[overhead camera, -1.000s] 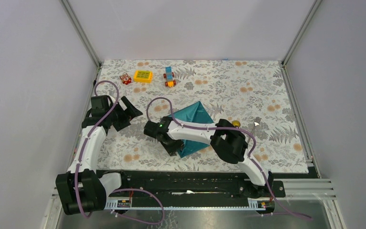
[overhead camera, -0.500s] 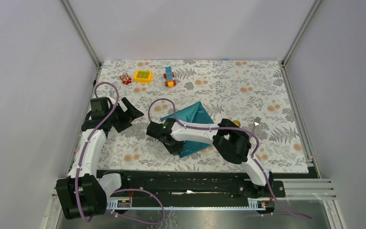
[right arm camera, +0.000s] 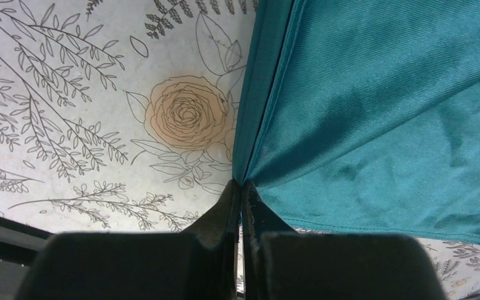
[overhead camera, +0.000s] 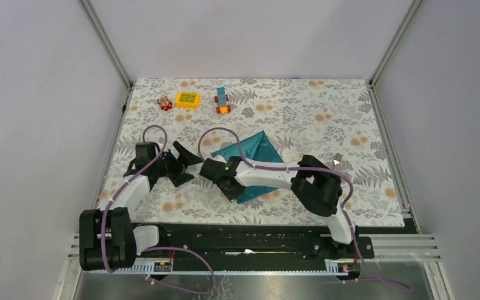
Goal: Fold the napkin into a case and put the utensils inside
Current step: Pick up the upper triangle-folded napkin from the center of the board.
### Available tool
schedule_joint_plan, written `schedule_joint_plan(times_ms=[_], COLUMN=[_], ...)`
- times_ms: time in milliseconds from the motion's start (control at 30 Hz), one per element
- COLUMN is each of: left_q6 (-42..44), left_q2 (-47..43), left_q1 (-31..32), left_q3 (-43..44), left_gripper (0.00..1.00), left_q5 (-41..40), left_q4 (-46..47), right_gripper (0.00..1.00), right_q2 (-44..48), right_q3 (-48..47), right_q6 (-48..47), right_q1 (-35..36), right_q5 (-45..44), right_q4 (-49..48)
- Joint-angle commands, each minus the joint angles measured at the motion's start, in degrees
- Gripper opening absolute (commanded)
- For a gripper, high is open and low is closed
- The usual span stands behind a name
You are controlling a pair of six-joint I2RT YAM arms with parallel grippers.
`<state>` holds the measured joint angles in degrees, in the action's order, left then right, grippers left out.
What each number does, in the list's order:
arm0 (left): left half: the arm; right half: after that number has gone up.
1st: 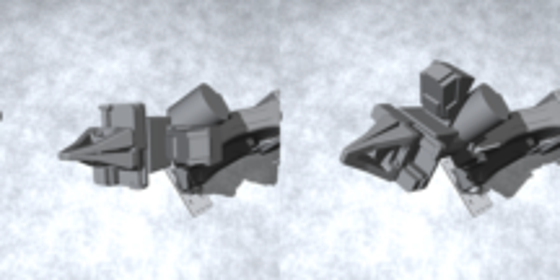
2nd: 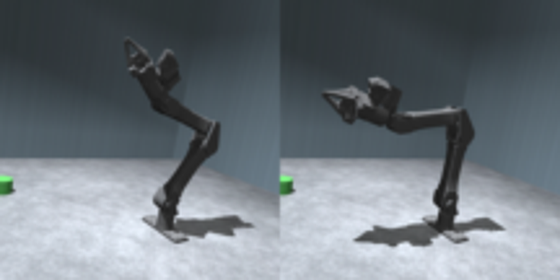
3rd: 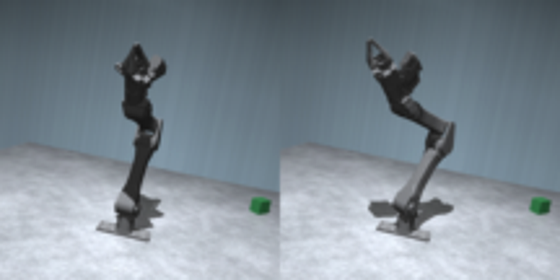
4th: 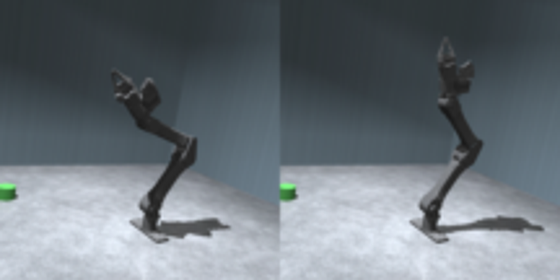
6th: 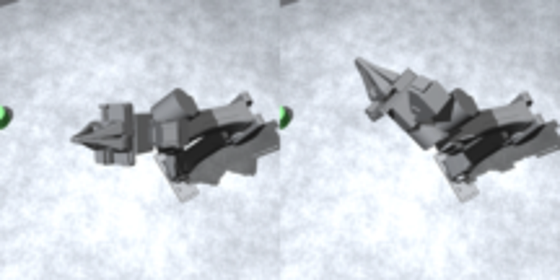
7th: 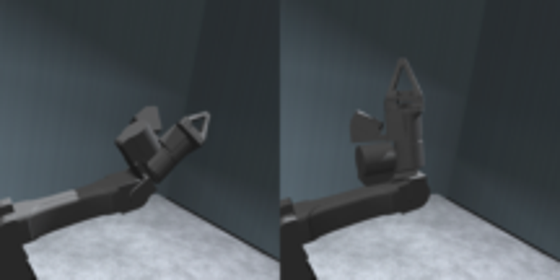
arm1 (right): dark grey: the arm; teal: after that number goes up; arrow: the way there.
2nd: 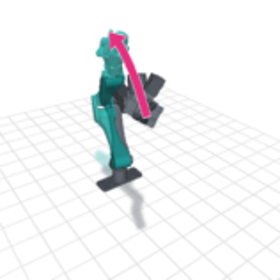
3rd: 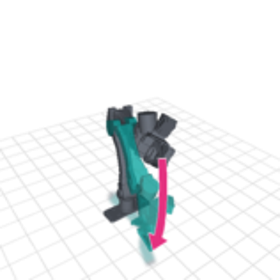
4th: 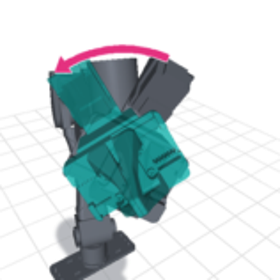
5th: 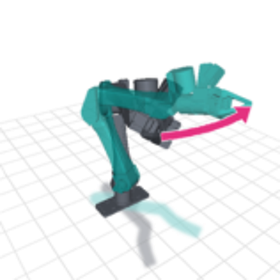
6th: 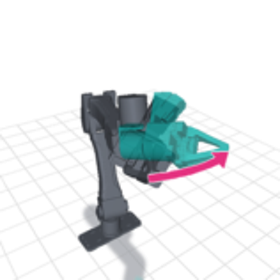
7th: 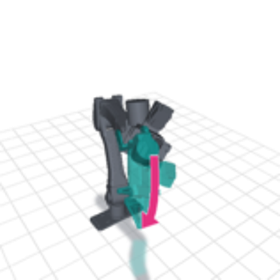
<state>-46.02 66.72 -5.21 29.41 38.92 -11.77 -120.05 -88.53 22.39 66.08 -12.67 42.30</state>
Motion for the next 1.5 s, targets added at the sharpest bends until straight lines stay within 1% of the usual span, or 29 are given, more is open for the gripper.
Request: schedule_joint_plan(times_ms=[0,67,133,200,233,333,367,433,567,733,800,900,1000,1133,1167,1267,1333,1400,1433,1467], left_q6=[-12.0,-17.6,-20.1,-22.1,-22.8,-22.9,-23.4,-24.7,-25.0,-27.7,-28.3,-27.5,-26.5,-27.3,-27.9,-29.1,-28.9,-27.7,-26.5,-25.3], left_q2=[1.2,2.3,4.5,7.4,9.2,14.0,15.8,18.9,24.9,32.3,34.4,35.6,36.4,39.1,39.9,41.0,39.8,37.2,35.6,33.6], left_q1=[3.6,6.0,8.2,9.8,10.3,11.0,11.1,11.4,12.3,13.5,13.9,14.2,14.3,14.4,14.4,14.4,14.4,14.3,14.1,13.7], left_q3=[-5.1,-8.1,-8.7,-8.9,-8.9,-8.1,-7.9,-7.9,-6.9,-6.2,-5.9,-5.9,-5.8,-5.0,-5.0,-5.1,-5.2,-5.0,-4.7,-4.2], left_gripper=[0.99,0.99,0.98,0.95,0.92,0.77,0.74,0.73,0.71,0.61,0.54,0.49,0.47,0.42,0.39,0.30,0.24,0.12,0.04,0.00], left_q5=[3.5,2.3,0.2,-0.7,-1.5,-3.1,-3.0,-3.1,-4.6,-4.3,-4.3,-6.3,-7.7,-6.6,-6.2,-5.5,-6.0,-6.9,-7.3,-7.4], left_q4=[18.4,27.3,31.2,35.5,37.9,40.9,42.5,46.5,50.0,58.3,60.5,60.0,59.3,61.7,62.9,65.1,64.7,61.8,59.2,56.3], right_gripper=[0.00,0.00,0.00,0.00,0.00,0.00,0.00,0.00,0.00,0.00,0.00,0.00,0.00,0.00,0.00,0.00,0.00,0.00,0.00,0.00], right_q2=[7.6,9.1,10.0,10.8,11.1,12.0,12.2,12.8,14.0,15.1,15.5,15.7,15.8,16.0,16.0,16.0,15.8,15.7,15.8,15.9], right_q3=[3.0,3.8,4.5,5.0,5.3,6.4,6.6,7.1,7.6,8.0,8.1,8.1,8.1,8.6,8.7,8.9,9.0,9.4,9.7,10.0], right_q6=[-2.7,-3.1,-3.2,-3.3,-3.4,-3.3,-3.4,-3.2,-3.1,-3.1,-3.1,-3.1,-3.1,-3.1,-3.1,-3.1,-3.1,-3.3,-3.3,-3.4], right_q1=[-1.4,-1.6,-2.0,-2.2,-2.3,-2.7,-2.9,-3.1,-3.3,-3.5,-3.6,-3.7,-3.8,-3.8,-3.8,-3.8,-3.8,-3.8,-3.8,-3.8], right_q5=[1.3,2.4,2.8,3.0,3.1,4.0,4.2,4.5,4.8,5.1,5.1,5.1,5.3,5.3,5.4,5.5,5.9,6.6,7.1,7.8], right_q4=[-6.4,-6.9,-7.3,-7.5,-7.7,-8.5,-8.7,-9.1,-9.3,-9.4,-9.4,-9.4,-9.4,-9.7,-9.8,-10.0,-10.1,-10.6,-11.1,-11.8])
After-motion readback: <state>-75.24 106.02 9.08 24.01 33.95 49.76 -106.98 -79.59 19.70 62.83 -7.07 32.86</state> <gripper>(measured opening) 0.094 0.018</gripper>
